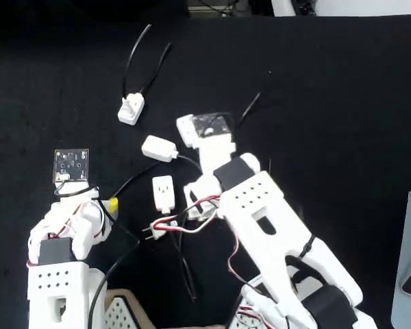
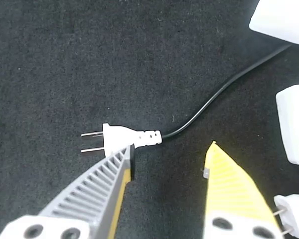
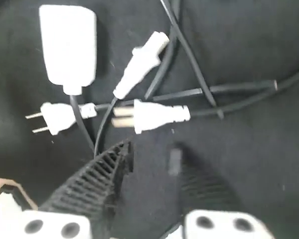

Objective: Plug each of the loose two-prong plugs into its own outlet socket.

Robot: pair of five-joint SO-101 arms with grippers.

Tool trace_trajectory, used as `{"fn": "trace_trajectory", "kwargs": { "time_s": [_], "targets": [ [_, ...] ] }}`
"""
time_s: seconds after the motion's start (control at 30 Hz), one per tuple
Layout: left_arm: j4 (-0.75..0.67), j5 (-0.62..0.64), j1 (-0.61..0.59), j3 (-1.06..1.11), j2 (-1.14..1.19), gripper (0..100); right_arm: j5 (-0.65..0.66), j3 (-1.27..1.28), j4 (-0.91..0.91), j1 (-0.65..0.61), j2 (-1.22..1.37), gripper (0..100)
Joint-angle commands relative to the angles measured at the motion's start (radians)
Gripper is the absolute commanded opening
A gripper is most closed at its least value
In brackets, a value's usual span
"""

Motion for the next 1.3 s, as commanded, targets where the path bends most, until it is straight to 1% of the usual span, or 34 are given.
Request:
{"fn": "trace_trajectory", "kwargs": {
  "time_s": [0.0,0.13,0.27,0.47,0.57,0.73,0.9,1.1,1.2,1.27],
  "targets": [
    [-0.018,-0.008,-0.010,-0.010,-0.011,24,-0.072,-0.053,0.049,-0.012,-0.004,29.2],
    [-0.018,-0.008,-0.010,-0.010,-0.011,24,-0.158,-0.054,-0.008,-0.011,0.091,29.2],
    [-0.018,-0.008,-0.010,-0.010,-0.011,24,-0.206,-0.058,-0.104,-0.009,0.220,29.2],
    [-0.018,-0.008,-0.010,-0.010,-0.011,24,-0.221,-0.059,-0.209,-0.009,0.358,29.2],
    [-0.018,-0.008,-0.010,-0.010,-0.011,24,-0.221,-0.059,-0.247,-0.008,0.386,29.2],
    [-0.018,-0.008,-0.010,-0.010,-0.011,24,-0.222,-0.061,-0.252,-0.008,0.369,29.2],
    [-0.018,-0.008,-0.010,-0.010,-0.011,24,-0.221,-0.059,-0.207,-0.008,0.263,29.2],
    [-0.018,-0.008,-0.010,-0.010,-0.011,24,-0.222,-0.058,-0.216,-0.008,0.200,29.2],
    [-0.018,-0.008,-0.010,-0.010,-0.011,24,-0.272,-0.056,-0.218,-0.009,0.202,29.2],
    [-0.018,-0.008,-0.010,-0.010,-0.011,24,-0.282,-0.051,-0.218,-0.011,0.202,29.2]
  ]
}}
